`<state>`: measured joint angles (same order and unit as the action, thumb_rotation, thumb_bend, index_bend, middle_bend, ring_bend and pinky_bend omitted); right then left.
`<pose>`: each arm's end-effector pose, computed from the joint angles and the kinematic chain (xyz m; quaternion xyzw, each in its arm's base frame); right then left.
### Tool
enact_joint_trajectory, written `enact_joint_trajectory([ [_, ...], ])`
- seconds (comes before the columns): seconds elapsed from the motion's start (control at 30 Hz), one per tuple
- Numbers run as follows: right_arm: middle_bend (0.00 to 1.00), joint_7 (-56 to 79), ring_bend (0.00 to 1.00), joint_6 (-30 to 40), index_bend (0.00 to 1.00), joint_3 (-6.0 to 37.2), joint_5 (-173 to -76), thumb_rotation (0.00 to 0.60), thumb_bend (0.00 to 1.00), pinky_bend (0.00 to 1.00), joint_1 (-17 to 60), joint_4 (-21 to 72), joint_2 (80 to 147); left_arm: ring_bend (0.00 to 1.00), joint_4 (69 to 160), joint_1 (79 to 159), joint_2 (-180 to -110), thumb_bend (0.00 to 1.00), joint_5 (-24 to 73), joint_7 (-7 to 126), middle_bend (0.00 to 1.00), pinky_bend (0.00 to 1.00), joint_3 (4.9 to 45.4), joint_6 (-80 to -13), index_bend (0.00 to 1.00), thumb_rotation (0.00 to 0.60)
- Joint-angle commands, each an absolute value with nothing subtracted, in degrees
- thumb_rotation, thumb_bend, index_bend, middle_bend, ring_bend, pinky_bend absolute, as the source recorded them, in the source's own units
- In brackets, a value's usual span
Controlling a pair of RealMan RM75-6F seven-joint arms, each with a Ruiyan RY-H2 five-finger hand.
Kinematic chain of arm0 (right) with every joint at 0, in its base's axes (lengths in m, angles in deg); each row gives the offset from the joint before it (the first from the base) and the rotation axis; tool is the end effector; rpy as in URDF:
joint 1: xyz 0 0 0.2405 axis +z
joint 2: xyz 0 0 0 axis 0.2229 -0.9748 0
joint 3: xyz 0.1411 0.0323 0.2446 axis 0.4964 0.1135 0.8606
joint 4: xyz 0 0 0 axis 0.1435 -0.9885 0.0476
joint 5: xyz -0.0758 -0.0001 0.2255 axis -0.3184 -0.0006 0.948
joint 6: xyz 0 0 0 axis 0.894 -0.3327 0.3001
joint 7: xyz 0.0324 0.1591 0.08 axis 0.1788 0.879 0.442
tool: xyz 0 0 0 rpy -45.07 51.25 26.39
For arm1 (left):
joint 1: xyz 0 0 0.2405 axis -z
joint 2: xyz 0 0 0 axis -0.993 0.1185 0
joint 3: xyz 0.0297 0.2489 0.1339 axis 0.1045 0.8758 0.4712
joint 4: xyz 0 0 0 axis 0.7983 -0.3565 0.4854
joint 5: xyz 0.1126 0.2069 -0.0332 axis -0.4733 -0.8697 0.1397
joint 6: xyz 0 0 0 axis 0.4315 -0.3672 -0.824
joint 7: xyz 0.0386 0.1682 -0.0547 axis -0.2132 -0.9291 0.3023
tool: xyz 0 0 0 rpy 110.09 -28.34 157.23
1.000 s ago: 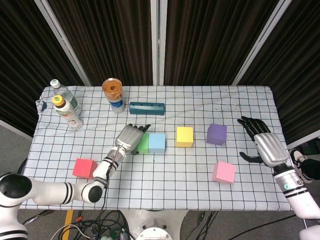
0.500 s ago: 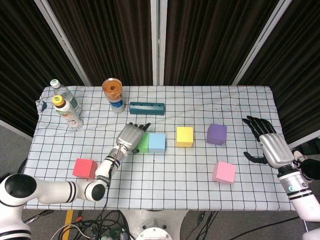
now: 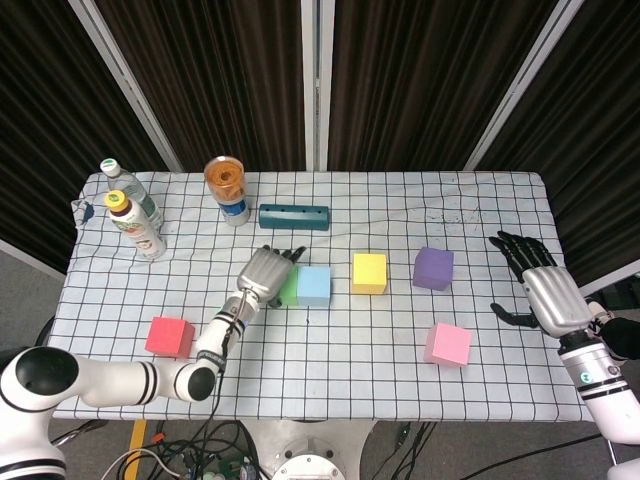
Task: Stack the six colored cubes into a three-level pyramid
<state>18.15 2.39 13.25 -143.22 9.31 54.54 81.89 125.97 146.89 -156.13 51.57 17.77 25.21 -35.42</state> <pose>-0.2570 -0.3258 0.1682 0.6578 -0.4108 0.4181 0.4731 -0.0690 0.4282 -0.1079 -0.8060 -0.3231 -0.2680 0.4172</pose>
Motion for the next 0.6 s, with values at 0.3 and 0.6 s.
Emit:
enact_joint_trajectory([
  [0.3,0.03,18.39,0.00,2.79,0.00,12.99,-143.27,0.600,0.18,0.00,9.24,54.52,81.70,0.32,127.83,146.13,-155.11,0.06,50.52,18.03,0.22,0.30,25.70,-36.55,0.06,0.571],
  [0.6,0.08,18.65,0.00,7.51,0.00,13.31,-143.28,0.600,0.18,0.00,12.42,53.74,83.25,0.32,140.95,137.49,-143.65,0.06,38.99,24.69,0.22,0.29,29.30,-45.20,0.06,0.584],
])
